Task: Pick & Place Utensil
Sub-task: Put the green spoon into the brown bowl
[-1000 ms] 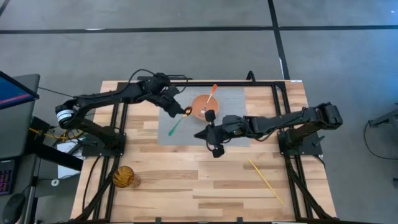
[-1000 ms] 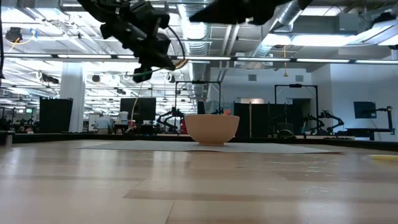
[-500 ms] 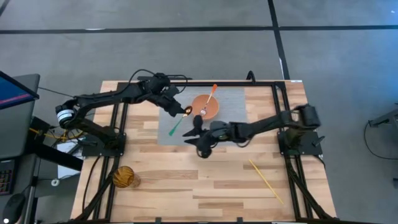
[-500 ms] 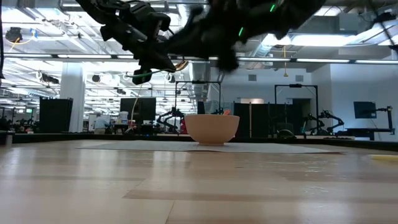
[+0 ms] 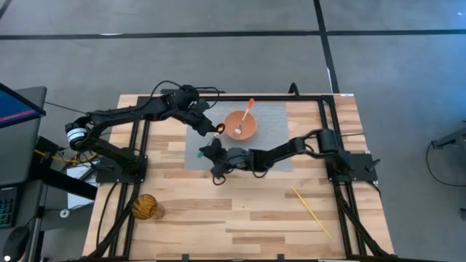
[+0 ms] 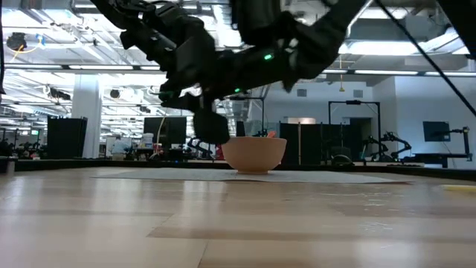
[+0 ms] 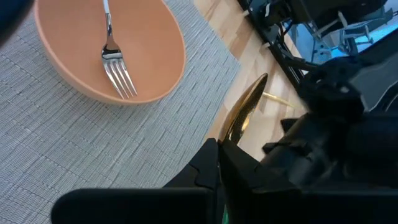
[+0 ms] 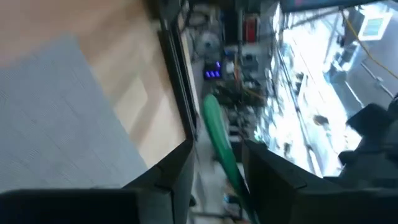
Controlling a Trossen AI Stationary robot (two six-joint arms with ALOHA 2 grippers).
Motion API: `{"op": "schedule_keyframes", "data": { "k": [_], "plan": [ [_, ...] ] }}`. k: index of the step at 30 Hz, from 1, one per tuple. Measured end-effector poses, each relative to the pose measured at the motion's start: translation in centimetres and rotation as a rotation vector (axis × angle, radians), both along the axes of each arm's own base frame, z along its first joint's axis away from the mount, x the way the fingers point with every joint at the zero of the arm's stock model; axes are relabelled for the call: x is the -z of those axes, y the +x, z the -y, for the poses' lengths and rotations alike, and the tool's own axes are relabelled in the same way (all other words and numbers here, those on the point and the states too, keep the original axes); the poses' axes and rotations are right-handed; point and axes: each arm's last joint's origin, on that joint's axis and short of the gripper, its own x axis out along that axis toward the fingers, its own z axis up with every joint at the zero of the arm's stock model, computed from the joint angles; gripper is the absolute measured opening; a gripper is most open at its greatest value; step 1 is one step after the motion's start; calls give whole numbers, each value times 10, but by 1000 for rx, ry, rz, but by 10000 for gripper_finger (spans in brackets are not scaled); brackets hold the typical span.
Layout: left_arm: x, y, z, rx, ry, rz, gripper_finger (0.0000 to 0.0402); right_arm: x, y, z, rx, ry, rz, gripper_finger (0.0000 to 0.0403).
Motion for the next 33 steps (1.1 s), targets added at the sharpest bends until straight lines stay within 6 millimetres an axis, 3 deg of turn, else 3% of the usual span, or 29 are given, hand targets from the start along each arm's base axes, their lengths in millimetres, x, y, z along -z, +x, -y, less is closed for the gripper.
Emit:
{"op": "schedule_keyframes", "data": {
  "k": [6,23,28,33],
  "plan": [
    [0,0,0,1,11,-1,8,9,15,0,90,-72,-13,117],
    [1,0,0,-18,3,-14,11,6,13,-20,131,-102,6,37],
    [1,0,-1,-32,-12,-13,42,5,13,-20,134,-146,-11,5],
    [0,1,1,-20,-12,-6,81,10,13,-20,136,-171,-42,3]
  ]
}}
